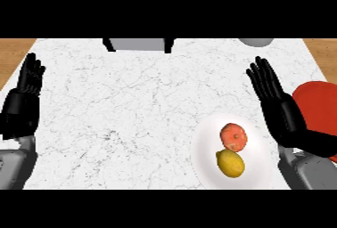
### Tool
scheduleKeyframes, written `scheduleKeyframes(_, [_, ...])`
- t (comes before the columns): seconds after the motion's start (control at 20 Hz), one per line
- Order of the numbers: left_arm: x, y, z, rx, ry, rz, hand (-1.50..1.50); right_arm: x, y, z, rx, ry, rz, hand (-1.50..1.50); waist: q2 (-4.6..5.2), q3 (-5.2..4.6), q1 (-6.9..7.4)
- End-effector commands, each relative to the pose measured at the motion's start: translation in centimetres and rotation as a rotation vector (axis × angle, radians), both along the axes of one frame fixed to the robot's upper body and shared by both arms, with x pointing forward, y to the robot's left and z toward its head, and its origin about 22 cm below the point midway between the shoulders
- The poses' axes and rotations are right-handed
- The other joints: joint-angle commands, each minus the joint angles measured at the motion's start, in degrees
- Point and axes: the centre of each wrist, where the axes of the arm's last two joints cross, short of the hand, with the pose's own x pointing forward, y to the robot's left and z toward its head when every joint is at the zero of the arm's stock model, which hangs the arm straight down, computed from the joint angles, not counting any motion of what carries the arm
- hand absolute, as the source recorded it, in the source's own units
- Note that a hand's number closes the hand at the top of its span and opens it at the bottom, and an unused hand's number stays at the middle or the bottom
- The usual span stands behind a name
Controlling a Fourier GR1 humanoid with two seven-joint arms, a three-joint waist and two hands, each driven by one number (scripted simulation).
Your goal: Pick the lemon from the plate and place it in the bowl
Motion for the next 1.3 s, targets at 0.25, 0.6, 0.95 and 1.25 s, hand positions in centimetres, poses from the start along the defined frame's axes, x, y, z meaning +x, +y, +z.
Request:
scheduleKeyframes(0.25, [-1.0, 0.9, -0.9, -0.025, 0.182, -0.010, 0.00, 3.3, -6.4, 5.7, 0.087, -0.097, 0.418, 1.50, 2.04, 0.96, 0.89])
scheduleKeyframes(0.6, [-3.3, 0.5, -2.3, -0.069, 0.264, 0.001, 0.00, -6.2, -13.5, -1.9, -0.477, 0.295, 0.069, -1.50, 1.12, 0.74, -2.39])
scheduleKeyframes(0.95, [-1.5, -0.5, -0.2, -0.088, 0.280, -0.003, 0.00, -7.8, -15.6, 0.3, -0.545, 0.287, 0.091, -1.50, 1.49, 0.73, -1.57])
scheduleKeyframes(1.25, [-1.2, -1.5, 0.1, -0.088, 0.269, -0.038, 0.00, -3.8, -14.6, 4.3, -0.562, 0.296, 0.108, -1.50, 1.61, 0.73, -1.12])
